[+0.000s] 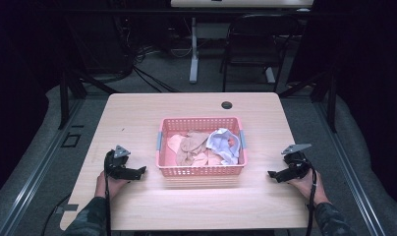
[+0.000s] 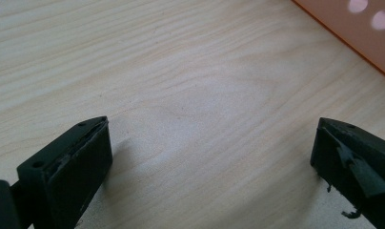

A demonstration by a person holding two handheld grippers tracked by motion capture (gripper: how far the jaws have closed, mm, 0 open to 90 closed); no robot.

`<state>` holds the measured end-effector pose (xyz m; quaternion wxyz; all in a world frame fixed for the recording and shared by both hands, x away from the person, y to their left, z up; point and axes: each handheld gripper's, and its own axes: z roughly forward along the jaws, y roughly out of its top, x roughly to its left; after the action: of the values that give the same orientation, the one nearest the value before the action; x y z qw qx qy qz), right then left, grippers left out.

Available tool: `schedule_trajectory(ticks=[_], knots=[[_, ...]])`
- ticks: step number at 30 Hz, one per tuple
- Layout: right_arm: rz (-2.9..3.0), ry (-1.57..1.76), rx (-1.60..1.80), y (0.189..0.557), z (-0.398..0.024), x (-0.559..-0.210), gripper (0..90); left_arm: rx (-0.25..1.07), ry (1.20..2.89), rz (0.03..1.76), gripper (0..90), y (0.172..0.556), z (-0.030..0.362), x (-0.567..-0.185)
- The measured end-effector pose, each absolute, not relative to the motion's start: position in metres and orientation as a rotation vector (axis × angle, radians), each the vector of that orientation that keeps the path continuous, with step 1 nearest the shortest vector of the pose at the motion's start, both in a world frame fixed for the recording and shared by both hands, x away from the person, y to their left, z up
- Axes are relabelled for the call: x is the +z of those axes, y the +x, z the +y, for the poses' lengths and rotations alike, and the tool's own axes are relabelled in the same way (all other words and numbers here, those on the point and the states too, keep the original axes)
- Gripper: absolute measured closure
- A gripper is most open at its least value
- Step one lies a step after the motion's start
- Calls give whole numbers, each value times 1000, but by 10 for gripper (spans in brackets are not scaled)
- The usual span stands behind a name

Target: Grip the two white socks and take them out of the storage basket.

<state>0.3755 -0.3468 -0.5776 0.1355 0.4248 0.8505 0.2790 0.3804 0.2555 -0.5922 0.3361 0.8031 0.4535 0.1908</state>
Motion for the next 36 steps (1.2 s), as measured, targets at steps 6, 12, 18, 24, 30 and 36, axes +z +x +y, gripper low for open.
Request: schedule_trajectory(ticks=[6,12,18,24,30,36], knots=[[2504,1293,761,383,-343,-571,0,490,2104,1185,0,381,256,-591],[2510,1298,743,386,-336,-557,0,488,2107,1187,0,381,256,-591],[2500,1301,771,387,-331,-538,0,488,2106,1186,0,381,256,-591],[2497,1303,799,387,-327,-522,0,490,2104,1185,0,381,256,-591],[2492,1295,807,389,-322,-510,3,490,2103,1186,0,381,256,-591],[2504,1283,821,391,-314,-498,7,491,2105,1185,0,381,256,-591]])
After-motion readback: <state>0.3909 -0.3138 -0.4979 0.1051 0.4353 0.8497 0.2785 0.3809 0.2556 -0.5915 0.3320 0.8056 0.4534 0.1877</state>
